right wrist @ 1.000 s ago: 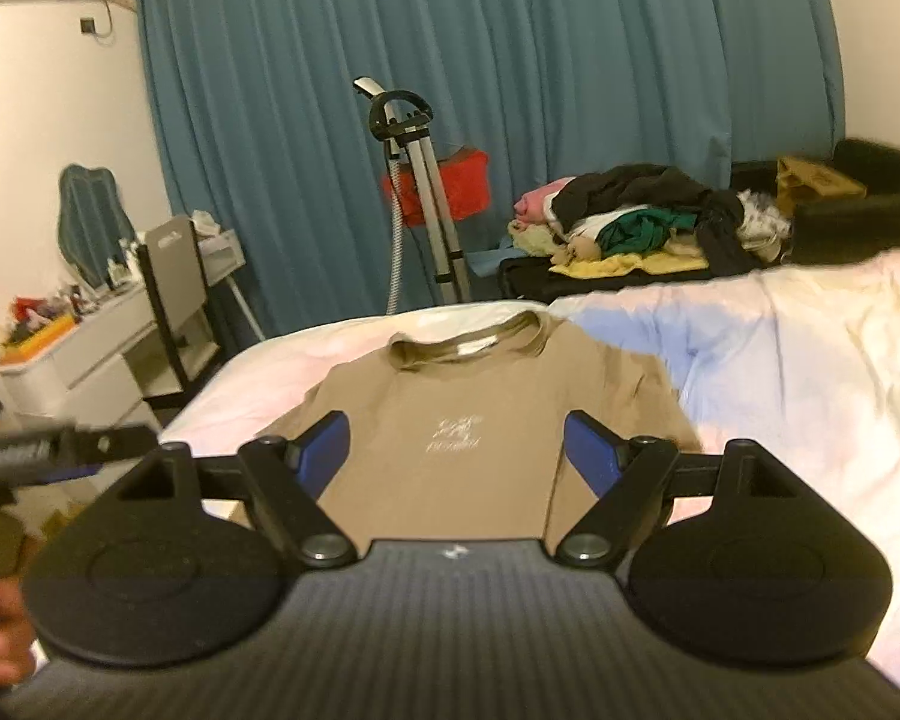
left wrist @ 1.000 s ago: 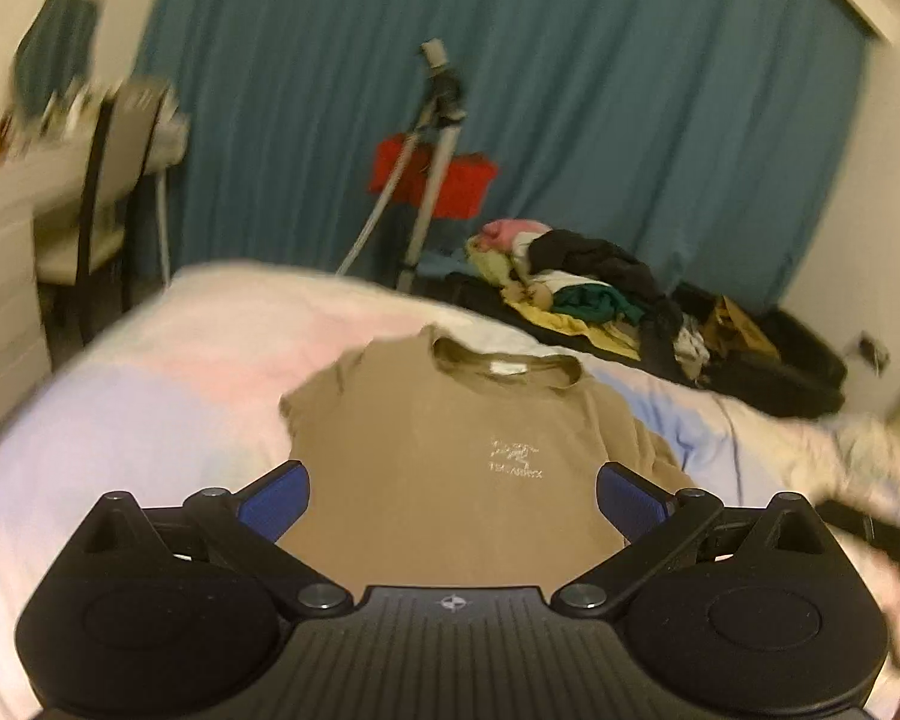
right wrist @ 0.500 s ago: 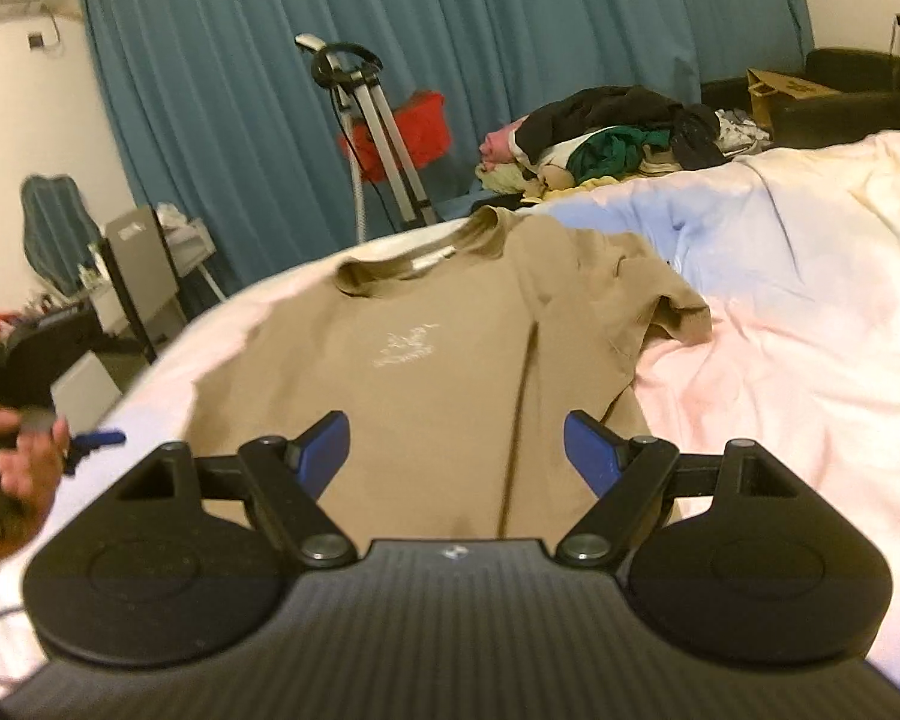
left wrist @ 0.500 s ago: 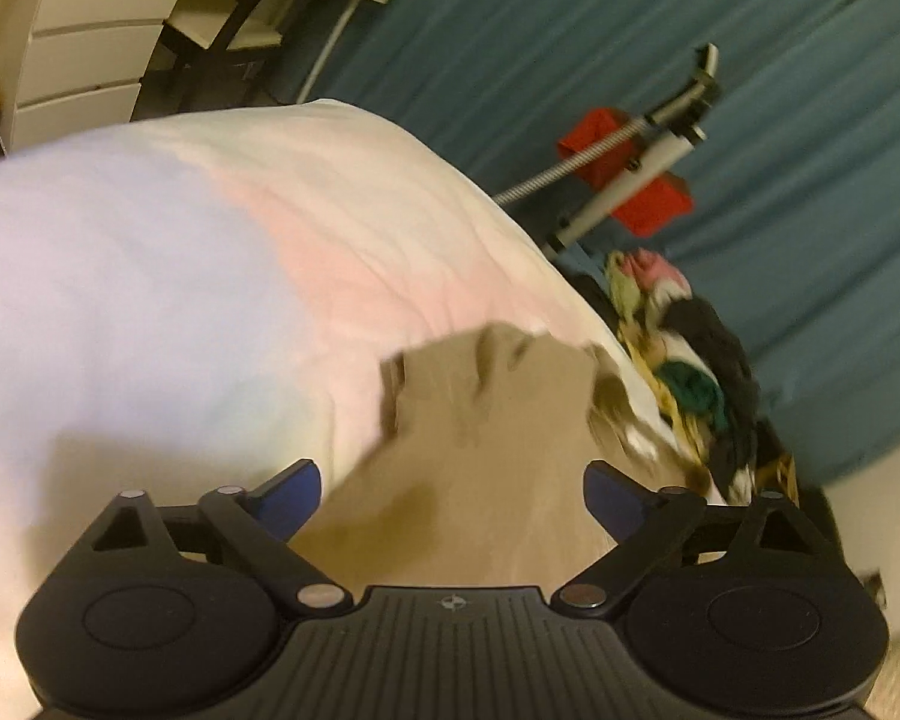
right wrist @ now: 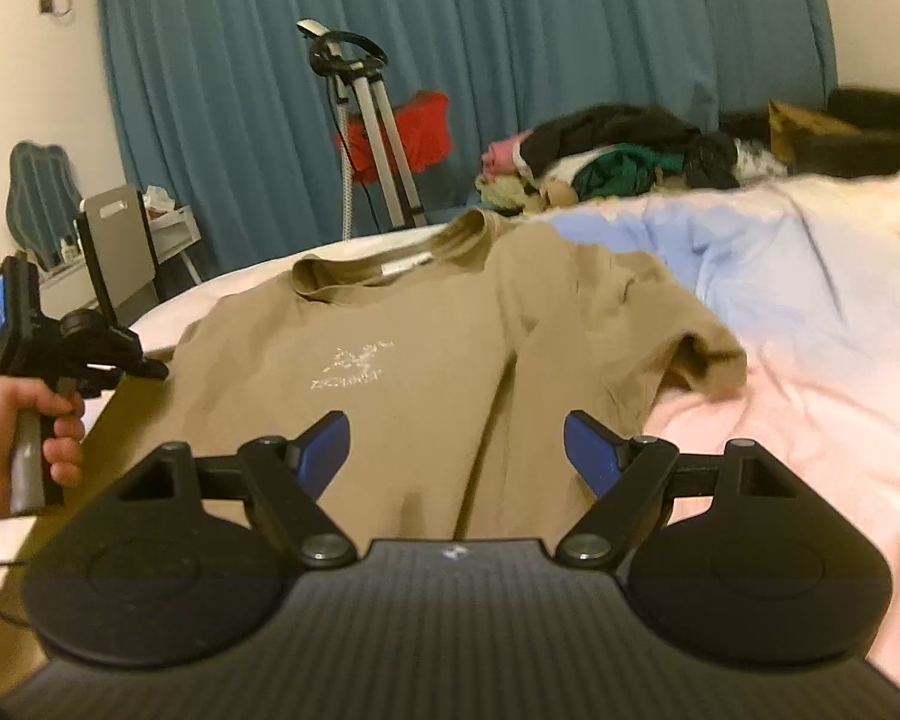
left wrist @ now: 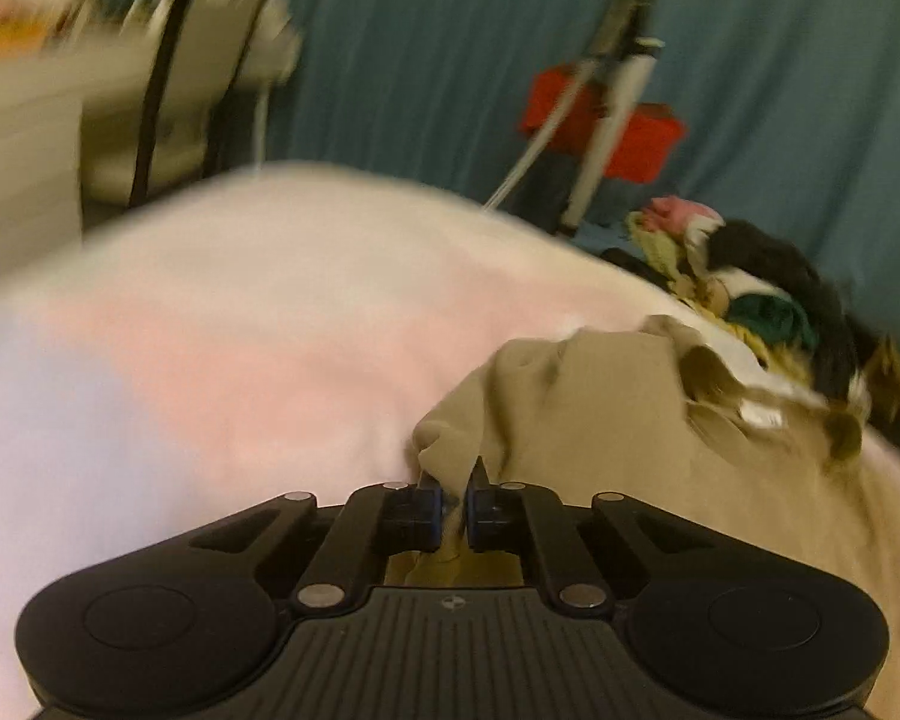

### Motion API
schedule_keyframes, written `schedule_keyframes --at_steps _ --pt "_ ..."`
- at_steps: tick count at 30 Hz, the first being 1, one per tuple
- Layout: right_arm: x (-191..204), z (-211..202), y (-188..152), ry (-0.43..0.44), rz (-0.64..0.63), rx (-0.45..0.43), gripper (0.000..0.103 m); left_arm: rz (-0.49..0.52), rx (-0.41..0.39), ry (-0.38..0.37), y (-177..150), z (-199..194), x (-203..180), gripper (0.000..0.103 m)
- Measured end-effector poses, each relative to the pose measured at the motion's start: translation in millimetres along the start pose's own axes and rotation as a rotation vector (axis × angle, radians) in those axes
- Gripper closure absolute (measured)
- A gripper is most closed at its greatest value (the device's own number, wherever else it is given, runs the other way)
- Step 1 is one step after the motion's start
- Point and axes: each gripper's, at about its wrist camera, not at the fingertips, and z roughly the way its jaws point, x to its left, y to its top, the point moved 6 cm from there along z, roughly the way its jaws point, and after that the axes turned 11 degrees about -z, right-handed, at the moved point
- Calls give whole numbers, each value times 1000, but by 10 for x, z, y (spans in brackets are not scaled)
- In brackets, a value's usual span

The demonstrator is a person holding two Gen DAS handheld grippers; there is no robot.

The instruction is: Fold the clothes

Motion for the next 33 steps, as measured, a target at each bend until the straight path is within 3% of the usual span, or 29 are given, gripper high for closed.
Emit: schedule_keyframes --at_steps 4,8,12,14,15,17,19,25,31,32,33 --pt "-123 -16 -41 10 104 27 23 386 -142 -56 -233 -353 -719 96" --pt "-214 36 -118 -1 163 86 23 612 -49 -198 -834 -473 -1347 96" --pt "-254 21 -132 -12 181 95 23 743 46 -216 -1335 -349 -1610 95" --pt "-266 5 -145 -16 191 96 23 753 63 -206 -1431 -309 -1608 93" --pt "-274 -2 -154 -15 199 100 23 745 66 -206 -1451 -307 -1591 89" --pt "-287 -13 -163 -8 213 104 23 687 86 -226 -1417 -361 -1538 72" --pt "-290 -19 -160 -2 222 104 23 596 110 -254 -1338 -450 -1437 47" --pt "-291 -16 -157 -17 216 99 23 204 121 -359 -792 -603 -1113 28" --pt "-326 9 -200 -46 202 100 23 -35 152 -283 -416 33 -1111 27" --pt "-321 22 -216 -54 187 103 23 -69 163 -275 -379 144 -1111 30" --pt "-316 40 -232 -62 174 108 23 -98 168 -264 -346 234 -1105 40"
